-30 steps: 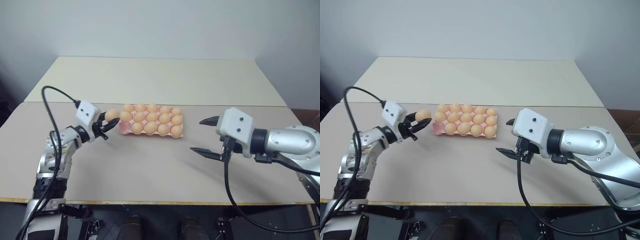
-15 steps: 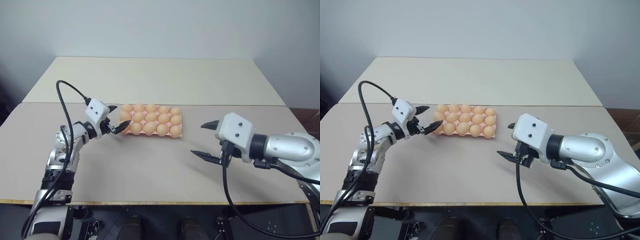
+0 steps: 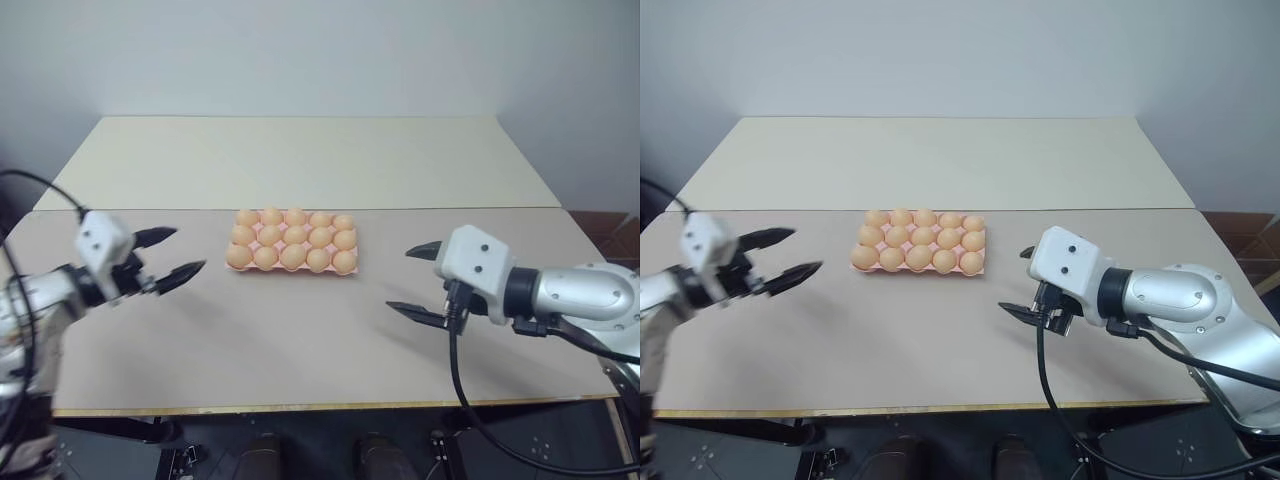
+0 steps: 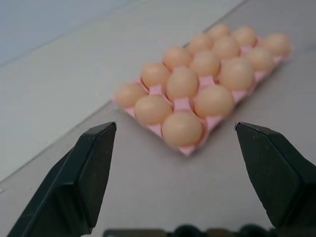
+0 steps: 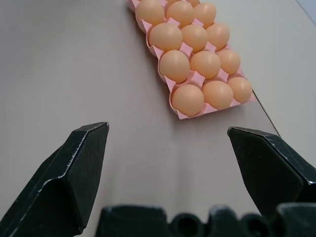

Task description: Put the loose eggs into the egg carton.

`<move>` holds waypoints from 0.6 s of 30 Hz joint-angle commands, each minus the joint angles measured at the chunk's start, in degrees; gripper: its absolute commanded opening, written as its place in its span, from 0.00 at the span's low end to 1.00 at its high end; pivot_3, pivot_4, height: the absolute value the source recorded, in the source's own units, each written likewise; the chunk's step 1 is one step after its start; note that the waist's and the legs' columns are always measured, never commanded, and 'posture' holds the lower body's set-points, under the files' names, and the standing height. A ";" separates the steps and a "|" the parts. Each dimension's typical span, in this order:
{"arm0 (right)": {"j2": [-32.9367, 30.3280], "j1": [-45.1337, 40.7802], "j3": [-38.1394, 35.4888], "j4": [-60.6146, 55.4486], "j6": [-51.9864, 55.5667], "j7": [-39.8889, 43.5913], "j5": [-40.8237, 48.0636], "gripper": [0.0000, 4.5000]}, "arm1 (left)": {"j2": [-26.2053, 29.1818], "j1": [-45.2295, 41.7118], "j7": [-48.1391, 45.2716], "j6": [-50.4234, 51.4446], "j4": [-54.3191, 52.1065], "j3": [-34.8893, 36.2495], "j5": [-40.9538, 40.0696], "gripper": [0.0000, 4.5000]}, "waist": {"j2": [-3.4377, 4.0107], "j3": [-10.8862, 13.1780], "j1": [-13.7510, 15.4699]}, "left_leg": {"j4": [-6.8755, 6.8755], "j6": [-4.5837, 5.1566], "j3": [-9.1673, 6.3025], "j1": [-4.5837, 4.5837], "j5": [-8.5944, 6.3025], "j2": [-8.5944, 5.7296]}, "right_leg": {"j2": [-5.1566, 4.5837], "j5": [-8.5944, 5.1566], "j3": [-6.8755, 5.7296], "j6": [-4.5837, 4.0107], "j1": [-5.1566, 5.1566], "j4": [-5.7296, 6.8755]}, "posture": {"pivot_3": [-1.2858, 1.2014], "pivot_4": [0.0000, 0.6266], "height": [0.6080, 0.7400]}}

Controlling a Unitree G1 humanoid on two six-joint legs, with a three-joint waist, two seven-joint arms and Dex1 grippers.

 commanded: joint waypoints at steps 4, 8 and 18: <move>-3.05 -0.19 -6.01 3.85 -4.89 6.04 1.09 1.00 | 5.14 9.53 -4.50 3.57 -7.35 13.41 -4.15 0.93 | 0.00 0.00 0.64 | 0.01 -0.01 0.00 0.15 0.00 0.00 | -0.03 0.00 -0.06 0.00 0.17 -0.02 | 0.52 0.24 1.00; -5.44 1.04 -8.79 6.99 -7.71 10.83 1.52 1.00 | 6.41 16.89 -8.79 5.88 -12.35 19.81 -6.01 0.93 | 0.00 0.00 0.56 | -0.04 -0.01 0.08 0.10 0.00 -0.01 | -0.04 -0.01 -0.01 0.00 0.12 -0.11 | 0.52 0.24 1.00; -7.41 1.11 -9.02 10.44 -11.24 15.16 0.62 1.00 | 6.30 18.43 -8.13 9.44 -16.16 22.20 -7.61 0.93 | 0.00 0.00 0.37 | -0.07 -0.01 0.15 0.21 0.00 0.00 | -0.01 -0.01 0.08 -0.01 0.13 -0.05 | 0.52 0.24 1.00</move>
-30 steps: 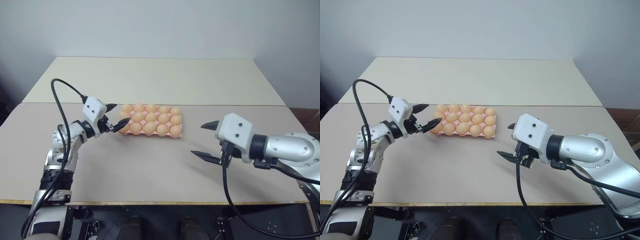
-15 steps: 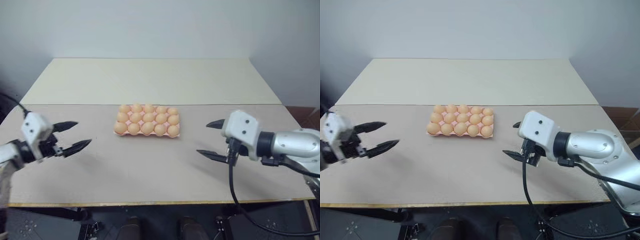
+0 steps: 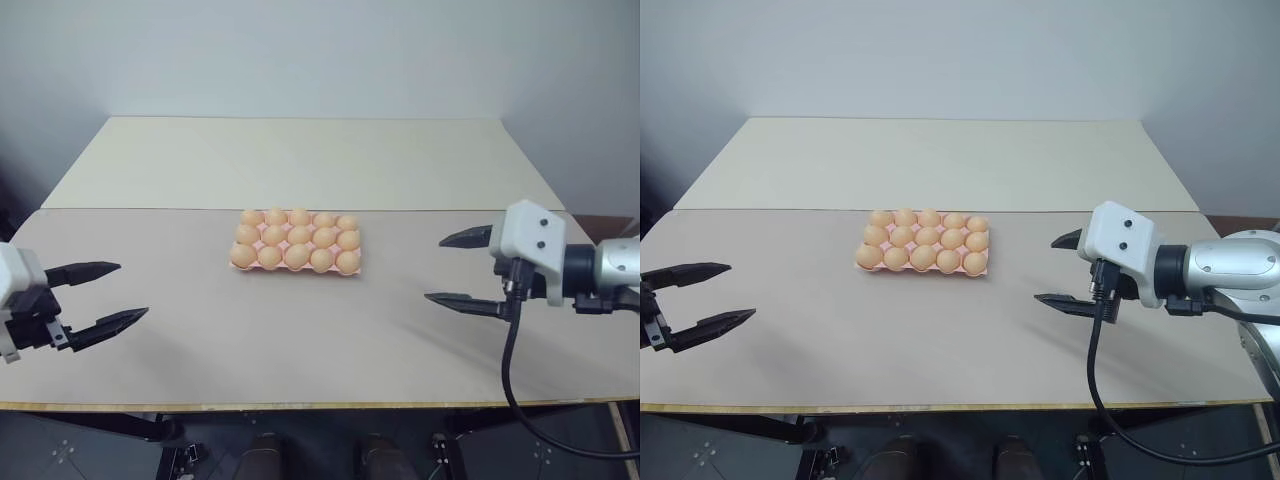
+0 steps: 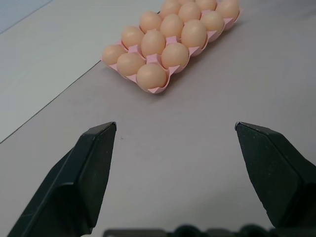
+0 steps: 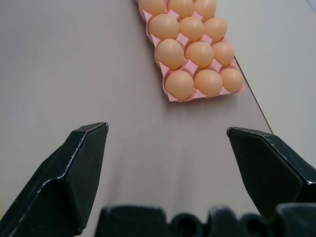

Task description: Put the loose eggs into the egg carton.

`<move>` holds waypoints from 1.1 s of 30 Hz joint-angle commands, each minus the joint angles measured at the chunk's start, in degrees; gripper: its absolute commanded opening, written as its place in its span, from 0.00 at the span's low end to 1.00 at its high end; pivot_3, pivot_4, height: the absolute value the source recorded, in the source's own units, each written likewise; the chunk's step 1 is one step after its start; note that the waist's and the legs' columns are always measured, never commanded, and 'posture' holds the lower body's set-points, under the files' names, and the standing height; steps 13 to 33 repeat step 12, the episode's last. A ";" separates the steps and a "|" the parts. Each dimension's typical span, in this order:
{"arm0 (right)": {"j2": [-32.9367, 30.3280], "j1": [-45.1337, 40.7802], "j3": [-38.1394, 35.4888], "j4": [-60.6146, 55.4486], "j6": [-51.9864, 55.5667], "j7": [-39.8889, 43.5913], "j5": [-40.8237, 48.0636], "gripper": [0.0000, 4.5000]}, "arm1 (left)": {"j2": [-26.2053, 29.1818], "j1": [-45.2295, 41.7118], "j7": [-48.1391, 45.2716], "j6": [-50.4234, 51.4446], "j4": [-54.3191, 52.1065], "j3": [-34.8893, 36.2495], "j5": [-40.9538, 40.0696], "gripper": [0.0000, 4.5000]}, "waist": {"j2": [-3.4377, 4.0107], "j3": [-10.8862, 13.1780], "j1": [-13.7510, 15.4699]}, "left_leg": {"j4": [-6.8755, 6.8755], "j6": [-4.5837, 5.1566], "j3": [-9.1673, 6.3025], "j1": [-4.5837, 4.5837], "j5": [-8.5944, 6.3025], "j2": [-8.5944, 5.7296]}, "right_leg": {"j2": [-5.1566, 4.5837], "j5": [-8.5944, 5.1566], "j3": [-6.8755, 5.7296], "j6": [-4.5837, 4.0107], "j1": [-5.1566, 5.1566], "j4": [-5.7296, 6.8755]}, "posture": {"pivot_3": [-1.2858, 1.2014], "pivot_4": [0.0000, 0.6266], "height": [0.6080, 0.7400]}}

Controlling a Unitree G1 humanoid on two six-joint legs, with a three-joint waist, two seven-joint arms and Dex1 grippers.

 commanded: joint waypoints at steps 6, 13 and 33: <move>-0.48 1.98 -2.40 -1.46 -1.21 0.26 0.26 1.00 | 1.33 -0.48 1.21 2.78 -2.54 1.34 -1.14 0.93 | 0.00 0.00 -0.11 | -0.01 0.00 0.00 -0.04 0.00 0.00 | 0.00 0.00 0.01 0.00 -0.03 0.00 | 0.52 0.24 1.00; -1.12 2.98 -2.13 0.35 -2.85 1.27 -0.72 1.00 | 1.14 2.25 1.39 7.36 -6.00 4.85 -2.64 0.93 | 0.00 0.00 -0.23 | -0.02 0.00 0.01 -0.03 0.00 0.01 | 0.01 0.00 0.03 0.00 -0.04 0.01 | 0.52 0.24 1.00; -1.12 2.98 -2.13 0.35 -2.85 1.27 -0.72 1.00 | 1.14 2.25 1.39 7.36 -6.00 4.85 -2.64 0.93 | 0.00 0.00 -0.23 | -0.02 0.00 0.01 -0.03 0.00 0.01 | 0.01 0.00 0.03 0.00 -0.04 0.01 | 0.52 0.24 1.00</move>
